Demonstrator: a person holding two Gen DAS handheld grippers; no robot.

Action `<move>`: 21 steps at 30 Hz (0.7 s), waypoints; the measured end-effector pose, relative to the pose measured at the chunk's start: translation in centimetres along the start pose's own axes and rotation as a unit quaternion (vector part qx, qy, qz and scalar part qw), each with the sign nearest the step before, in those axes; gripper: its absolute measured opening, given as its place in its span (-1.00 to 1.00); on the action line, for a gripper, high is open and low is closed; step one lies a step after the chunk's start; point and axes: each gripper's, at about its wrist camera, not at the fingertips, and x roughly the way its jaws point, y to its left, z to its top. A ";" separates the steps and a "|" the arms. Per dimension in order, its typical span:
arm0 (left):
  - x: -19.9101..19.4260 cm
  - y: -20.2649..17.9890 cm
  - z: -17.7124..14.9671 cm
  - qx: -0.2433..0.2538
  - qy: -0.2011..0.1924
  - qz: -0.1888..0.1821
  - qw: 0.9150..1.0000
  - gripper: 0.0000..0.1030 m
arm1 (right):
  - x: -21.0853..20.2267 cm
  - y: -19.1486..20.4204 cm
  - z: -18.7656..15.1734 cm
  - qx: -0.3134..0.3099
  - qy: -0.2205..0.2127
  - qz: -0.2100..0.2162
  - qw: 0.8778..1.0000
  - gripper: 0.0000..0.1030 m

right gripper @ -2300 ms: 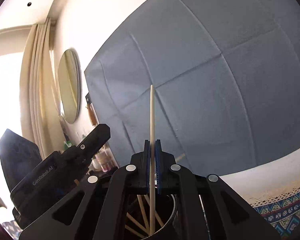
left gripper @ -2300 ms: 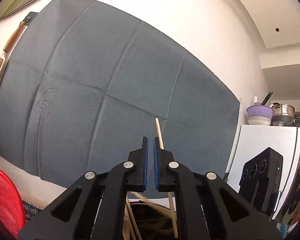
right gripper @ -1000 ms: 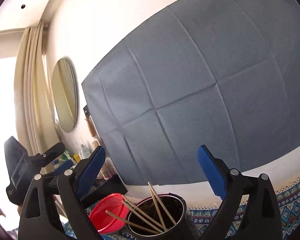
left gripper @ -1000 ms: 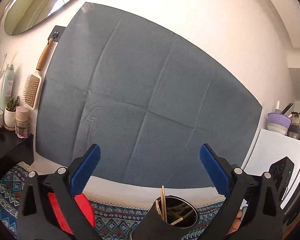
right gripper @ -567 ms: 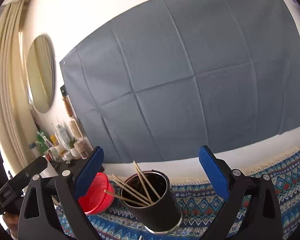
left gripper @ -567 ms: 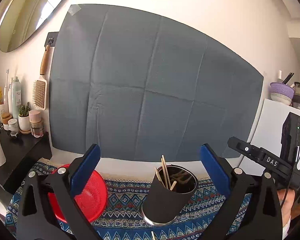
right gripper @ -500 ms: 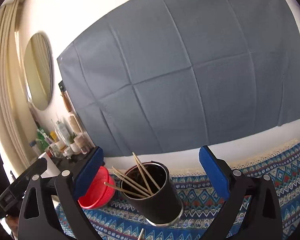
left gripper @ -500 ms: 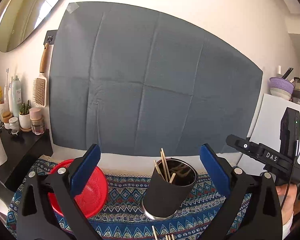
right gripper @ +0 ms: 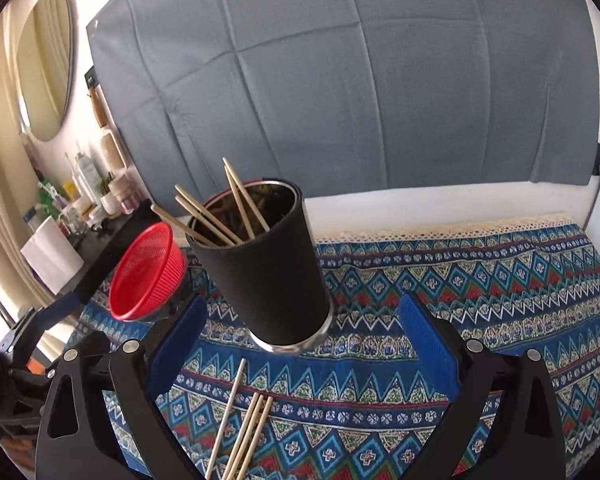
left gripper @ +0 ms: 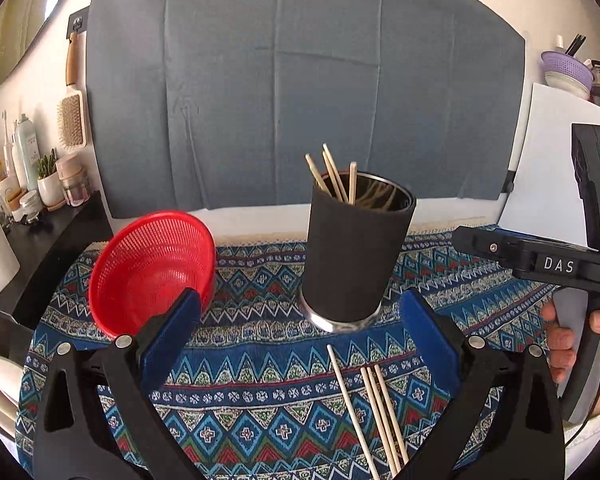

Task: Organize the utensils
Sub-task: 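Move both tools back down to the remaining chopsticks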

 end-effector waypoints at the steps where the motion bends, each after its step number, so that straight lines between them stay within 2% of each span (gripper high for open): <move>1: 0.5 0.1 -0.6 -0.002 0.014 -0.001 1.000 0.89 | 0.4 -0.3 -0.6 0.006 0.009 -0.003 1.000 0.79; 5: 2.5 0.7 -2.9 -0.009 0.065 0.000 0.998 0.89 | 2.6 -1.1 -3.1 0.022 0.062 -0.017 0.998 0.79; 10: 4.8 1.8 -4.8 -0.037 0.116 0.004 0.993 0.89 | 4.6 -2.0 -6.1 0.035 0.114 -0.007 0.993 0.79; 17: 7.2 2.0 -6.9 -0.048 0.160 0.004 0.986 0.89 | 6.2 -1.9 -9.7 0.030 0.161 0.002 0.987 0.79; 21: 8.1 1.9 -7.4 -0.058 0.178 -0.001 0.982 0.89 | 6.7 -1.0 -11.1 0.008 0.180 0.007 0.984 0.79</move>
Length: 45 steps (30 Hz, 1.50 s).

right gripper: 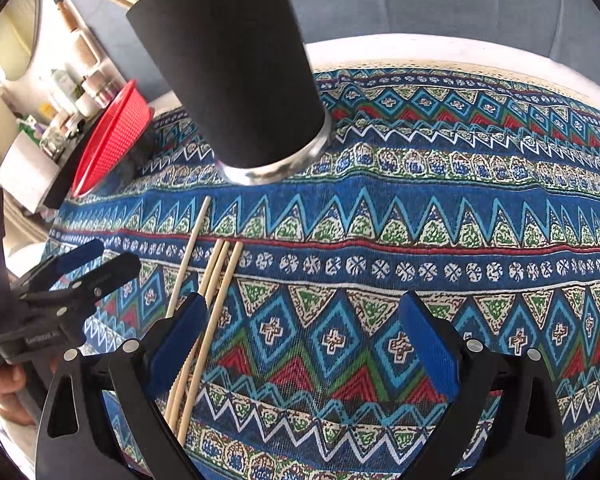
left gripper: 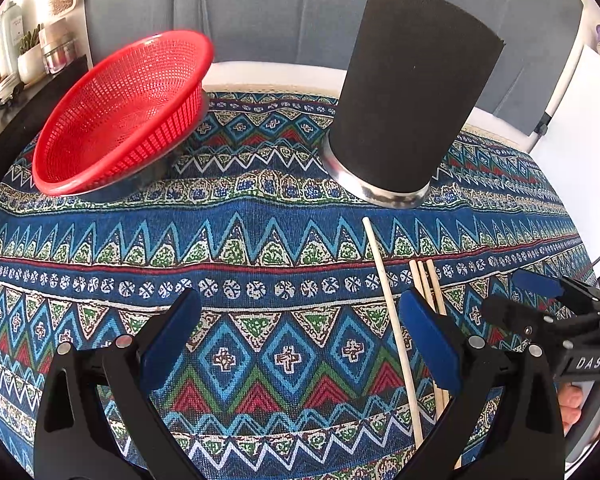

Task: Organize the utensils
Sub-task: 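Move both tools back down to the remaining chopsticks, then close left tool on a chopstick while right tool closes on another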

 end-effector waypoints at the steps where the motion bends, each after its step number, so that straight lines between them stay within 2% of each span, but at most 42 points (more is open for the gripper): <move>1: 0.1 -0.1 0.0 -0.001 0.003 -0.001 1.000 0.89 | 0.1 0.2 -0.2 -0.004 0.002 -0.002 1.000 0.79; 9: 1.7 -1.7 0.7 0.023 0.020 0.016 0.999 0.89 | 0.4 2.9 -1.6 -0.049 0.008 -0.020 0.999 0.79; 11: 2.0 -2.1 0.9 0.029 0.021 0.027 0.999 0.88 | 0.6 3.7 -1.9 -0.065 0.009 -0.032 0.997 0.80; 14: 2.5 -2.9 0.9 0.041 0.021 0.042 0.998 0.89 | 1.0 4.6 -2.3 -0.082 0.007 -0.075 0.994 0.80; 17: 3.4 -3.6 0.9 0.049 0.031 0.034 0.998 0.88 | 1.3 5.3 -2.6 -0.093 -0.004 -0.093 0.991 0.81; 20: 3.8 -4.1 0.7 0.068 0.022 0.055 0.996 0.90 | 1.3 5.4 -2.6 -0.090 -0.006 -0.094 0.991 0.81; 28: 3.3 -4.1 0.4 0.080 0.009 0.045 0.996 0.90 | 0.5 4.6 -3.6 -0.133 -0.022 -0.061 0.989 0.77; 30: 3.1 -4.1 0.2 0.080 0.007 0.040 0.996 0.89 | 0.1 4.3 -3.7 -0.144 -0.023 -0.054 0.988 0.60; 31: 3.0 -3.9 0.1 0.080 0.006 0.041 0.996 0.86 | -0.2 4.1 -3.7 -0.148 -0.025 -0.051 0.987 0.45; 35: 1.6 -3.2 -0.8 0.078 -0.007 0.041 0.996 0.48 | -1.2 3.4 -4.2 -0.160 -0.029 -0.045 0.986 0.02; 37: 1.2 -2.8 -1.1 0.091 -0.009 0.031 0.995 0.30 | -1.5 3.2 -4.4 -0.171 -0.028 -0.039 0.984 -0.34; 39: 0.7 -2.0 -1.4 0.097 -0.010 0.025 0.995 0.01 | -1.8 2.7 -4.3 -0.178 -0.021 -0.038 0.983 -0.44; 41: 0.4 -1.0 -1.6 0.102 -0.010 0.018 0.995 -0.13 | -2.1 2.2 -4.2 -0.180 -0.012 -0.042 0.983 -0.57; 42: 0.1 -0.7 -1.5 0.104 -0.010 0.017 0.994 -0.27 | -2.2 1.9 -4.1 -0.180 -0.011 -0.046 0.982 -0.61; 45: -0.6 0.4 -1.9 0.106 -0.011 0.015 0.994 -0.64 | -2.2 1.2 -3.9 -0.185 -0.009 -0.050 0.981 -0.87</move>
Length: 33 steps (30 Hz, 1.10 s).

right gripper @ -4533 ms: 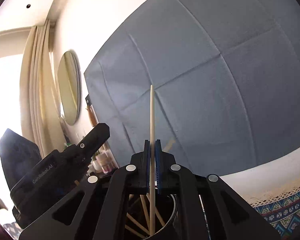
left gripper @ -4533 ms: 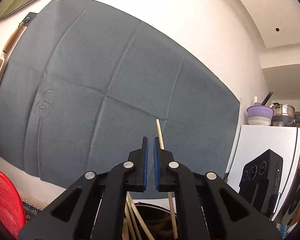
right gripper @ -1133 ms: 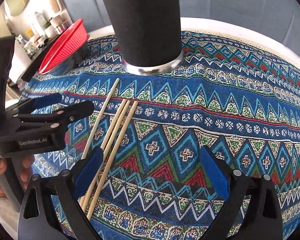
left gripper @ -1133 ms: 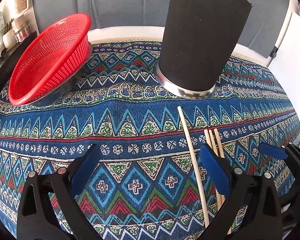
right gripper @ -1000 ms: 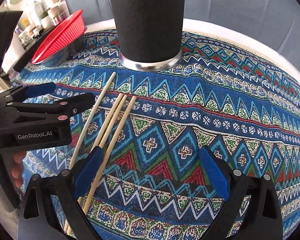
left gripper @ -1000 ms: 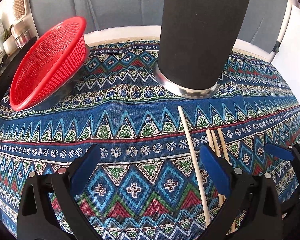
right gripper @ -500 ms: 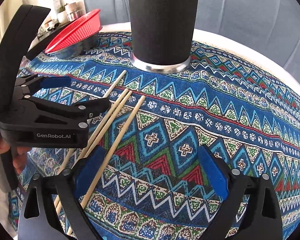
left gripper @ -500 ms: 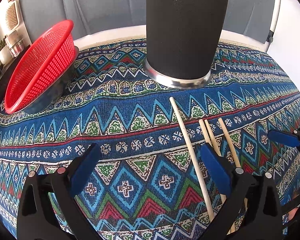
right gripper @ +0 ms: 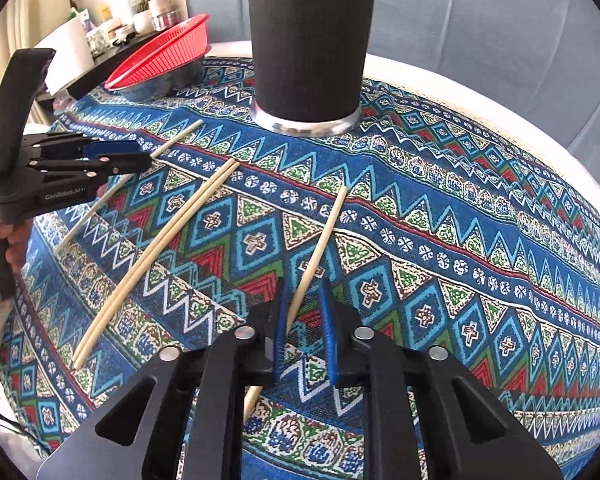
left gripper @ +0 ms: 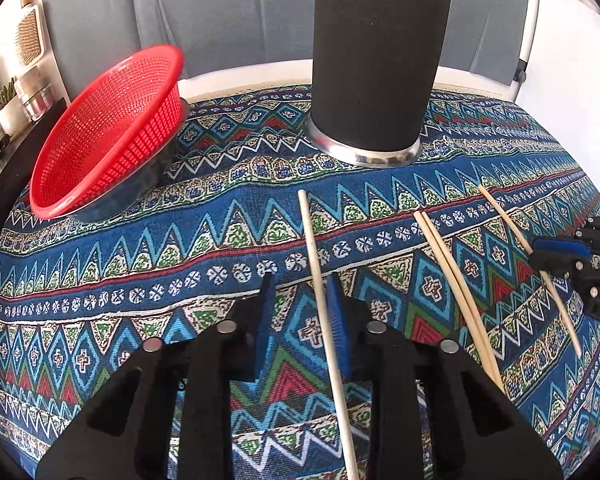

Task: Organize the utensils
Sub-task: 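Close left tool on a chopstick while right tool closes on another, then lift both held chopsticks and carry them above the black holder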

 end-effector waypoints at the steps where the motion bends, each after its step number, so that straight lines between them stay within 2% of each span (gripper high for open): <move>1: -0.1 0.5 -0.1 -0.001 -0.001 0.000 1.000 -0.74 | 0.1 -0.2 0.0 -0.002 0.001 -0.005 1.000 -0.89; 3: -0.4 1.2 -0.5 -0.001 -0.001 -0.001 1.000 -0.86 | 0.0 -1.0 -0.3 0.004 0.001 0.001 1.000 -0.90; 8: -0.8 2.5 -0.8 -0.013 0.009 -0.002 1.000 -0.89 | -0.1 -2.5 -0.9 0.016 -0.004 -0.010 1.000 -0.91; 12: -1.2 2.9 -1.1 -0.016 0.015 0.003 1.000 -0.90 | -0.6 -3.2 -1.8 0.020 -0.013 -0.051 0.998 -0.91; 15: -1.9 3.3 -1.7 -0.012 0.020 0.012 1.000 -0.90 | -1.0 -3.8 -2.1 0.018 -0.013 -0.059 0.998 -0.91; 18: -2.6 4.4 -2.3 -0.025 0.029 0.015 0.999 -0.90 | -1.2 -4.7 -2.6 0.010 -0.011 -0.126 0.992 -0.91; 20: -3.3 5.2 -2.8 -0.032 0.029 0.023 0.999 -0.90 | -1.6 -5.8 -3.1 0.019 -0.010 -0.126 0.992 -0.91; 27: -6.7 7.8 -3.4 -0.056 0.006 0.047 0.997 -0.90 | -3.5 -8.4 -3.6 0.040 -0.024 -0.150 0.988 -0.91; 33: -9.7 8.2 -2.3 -0.052 -0.027 0.051 0.997 -0.90 | -7.4 -8.3 -1.6 0.027 -0.065 -0.163 0.984 -0.91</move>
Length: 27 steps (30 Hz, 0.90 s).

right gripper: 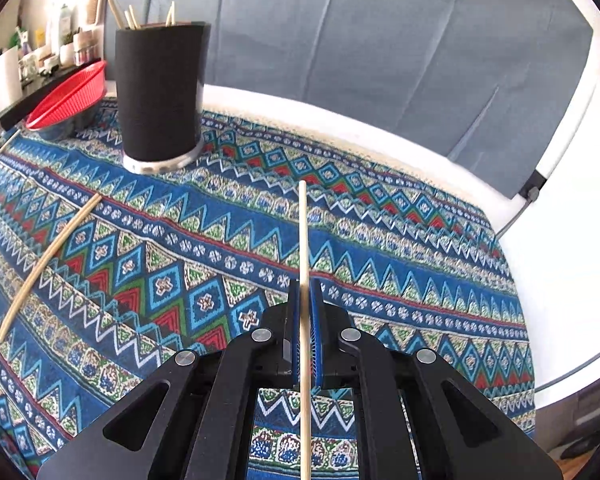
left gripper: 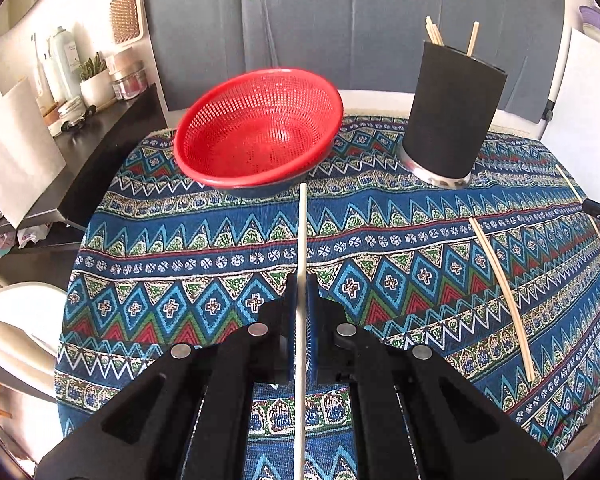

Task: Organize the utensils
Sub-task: 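Lift both held chopsticks and carry them above the black holder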

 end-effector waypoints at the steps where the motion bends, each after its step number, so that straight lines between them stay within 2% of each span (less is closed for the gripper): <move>1: -0.5 0.0 0.1 0.002 -0.008 0.000 1.000 -0.90 | -0.7 -0.1 0.5 -0.003 -0.008 0.000 1.000 -0.91; 7: -3.9 0.2 1.2 0.008 -0.054 -0.003 0.998 -0.90 | -5.0 -0.9 4.0 0.009 -0.070 0.004 0.997 -0.91; 14: -6.2 -1.5 5.1 0.032 -0.100 -0.004 0.994 -0.90 | -8.1 -0.3 8.5 -0.002 -0.134 0.021 0.991 -0.91; 22: -8.5 -5.3 11.8 0.058 -0.167 -0.050 0.983 -0.90 | -8.0 0.0 13.7 0.007 -0.178 0.094 0.980 -0.91; 27: -8.5 -8.0 15.6 0.074 -0.189 -0.051 0.978 -0.90 | -6.7 0.5 16.5 0.024 -0.190 0.150 0.970 -0.91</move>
